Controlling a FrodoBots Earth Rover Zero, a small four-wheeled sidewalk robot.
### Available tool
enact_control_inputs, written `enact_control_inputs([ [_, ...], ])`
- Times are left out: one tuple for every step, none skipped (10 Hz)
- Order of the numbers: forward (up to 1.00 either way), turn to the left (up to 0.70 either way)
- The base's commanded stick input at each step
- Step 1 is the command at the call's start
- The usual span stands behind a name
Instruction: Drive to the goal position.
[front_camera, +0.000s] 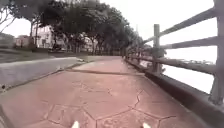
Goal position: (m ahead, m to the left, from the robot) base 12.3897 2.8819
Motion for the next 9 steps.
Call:
enact_control_inputs([
  [0.7, -0.3],
  [0.7, -0.27],
  [0.7, -0.19],
  [0.7, -0.05],
  [0.7, 0.0],
  [0.7, 0.0],
  [0.7, 0.0],
  [0.7, 0.0],
  [0.7, 0.0],
])
